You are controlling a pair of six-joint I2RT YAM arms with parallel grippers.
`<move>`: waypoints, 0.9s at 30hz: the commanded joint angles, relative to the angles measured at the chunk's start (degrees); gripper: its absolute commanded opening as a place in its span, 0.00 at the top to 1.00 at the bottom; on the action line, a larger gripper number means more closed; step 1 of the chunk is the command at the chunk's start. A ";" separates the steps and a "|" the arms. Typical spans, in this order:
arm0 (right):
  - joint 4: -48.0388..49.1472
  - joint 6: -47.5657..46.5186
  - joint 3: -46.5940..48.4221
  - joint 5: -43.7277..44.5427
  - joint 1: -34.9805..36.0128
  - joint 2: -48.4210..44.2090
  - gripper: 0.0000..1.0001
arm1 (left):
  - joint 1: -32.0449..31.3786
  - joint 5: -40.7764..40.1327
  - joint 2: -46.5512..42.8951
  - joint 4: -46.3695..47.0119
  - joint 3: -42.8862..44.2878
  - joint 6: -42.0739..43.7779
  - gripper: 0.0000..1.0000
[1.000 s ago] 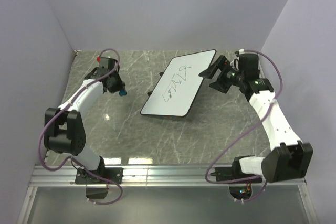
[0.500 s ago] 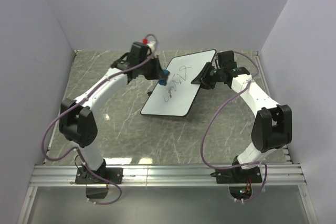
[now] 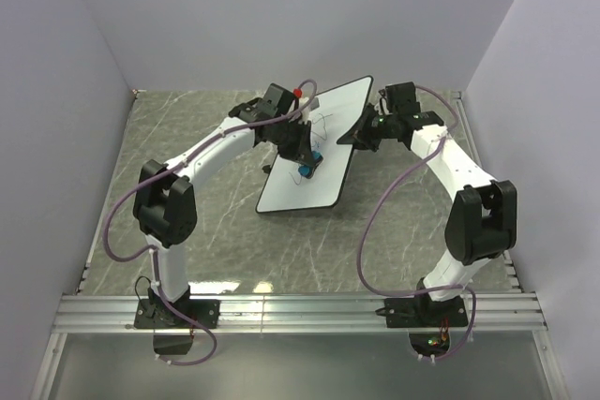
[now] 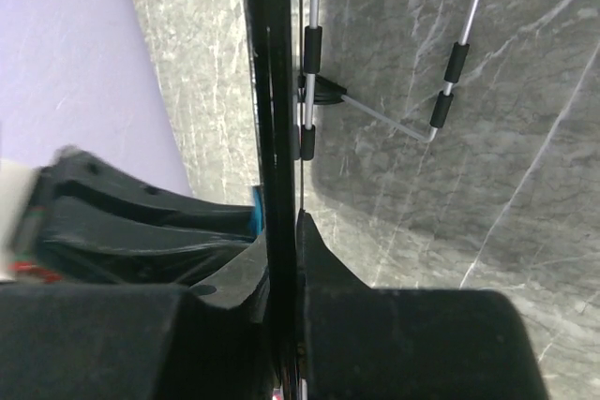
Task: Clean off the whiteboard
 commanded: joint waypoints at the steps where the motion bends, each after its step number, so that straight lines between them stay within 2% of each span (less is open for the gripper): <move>1: -4.45 -6.72 3.13 6.42 -0.32 1.83 1.00 | -0.14 2.14 -0.96 -0.99 -3.73 3.60 1.00; 5: -6.47 -7.34 5.68 6.68 -0.41 3.32 1.00 | 1.43 -1.90 0.25 1.05 -10.41 2.37 1.00; 9: -7.61 -7.43 8.31 6.24 -0.41 4.20 1.00 | 5.47 -4.29 4.92 0.34 -12.88 1.84 1.00; 14: -8.40 -7.86 9.72 6.07 -0.41 4.73 1.00 | 5.48 -4.64 4.75 -0.62 -12.27 3.68 1.00; 17: -8.32 -7.43 10.25 5.89 -0.41 5.52 1.00 | 4.34 -2.10 2.39 -0.62 -11.83 2.99 1.00; 24: -7.00 -6.02 10.07 4.57 -0.49 6.49 1.00 | -2.07 12.30 -6.93 6.48 -14.29 -0.09 1.00; 25: -7.09 -6.02 10.16 4.57 -0.49 6.58 1.00 | -2.25 15.98 -7.99 7.54 -14.81 -0.62 1.00; 27: -7.52 -6.02 10.69 4.66 -0.58 6.84 1.00 | -2.25 18.20 -10.54 10.35 -16.40 -1.50 1.00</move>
